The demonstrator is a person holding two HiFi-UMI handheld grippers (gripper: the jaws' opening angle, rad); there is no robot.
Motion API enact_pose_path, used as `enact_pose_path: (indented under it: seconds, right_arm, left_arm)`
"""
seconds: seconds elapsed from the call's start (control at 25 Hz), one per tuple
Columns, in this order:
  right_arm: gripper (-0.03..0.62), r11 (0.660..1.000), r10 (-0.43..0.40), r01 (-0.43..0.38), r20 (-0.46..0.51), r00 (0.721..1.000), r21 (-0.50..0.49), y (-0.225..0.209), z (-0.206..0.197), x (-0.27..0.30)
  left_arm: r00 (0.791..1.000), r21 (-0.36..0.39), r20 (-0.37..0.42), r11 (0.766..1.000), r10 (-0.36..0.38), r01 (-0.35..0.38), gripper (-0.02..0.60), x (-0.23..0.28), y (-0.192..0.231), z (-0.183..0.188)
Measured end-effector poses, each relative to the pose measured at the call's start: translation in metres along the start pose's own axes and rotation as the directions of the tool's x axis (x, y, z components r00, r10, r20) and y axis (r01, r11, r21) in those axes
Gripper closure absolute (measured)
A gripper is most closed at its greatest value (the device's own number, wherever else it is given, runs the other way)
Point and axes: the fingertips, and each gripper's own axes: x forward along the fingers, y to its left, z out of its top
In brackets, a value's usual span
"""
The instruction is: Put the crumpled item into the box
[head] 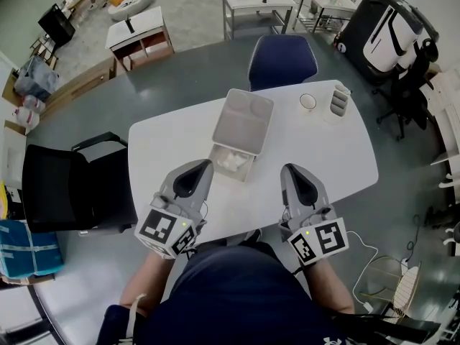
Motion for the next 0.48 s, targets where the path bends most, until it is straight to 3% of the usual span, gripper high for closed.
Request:
enact_pose_path:
  seconds: [0.48]
  right_arm:
    - [0.592, 1.0, -0.002, 0.002, -0.004, 1.0, 0.012, 0.0014, -0.0014, -0.0043]
  left_arm:
    - [1.0, -0.004, -0.01, 1.0, -0.005, 0.005, 0.58, -0.0018, -0.0038, -0.0031]
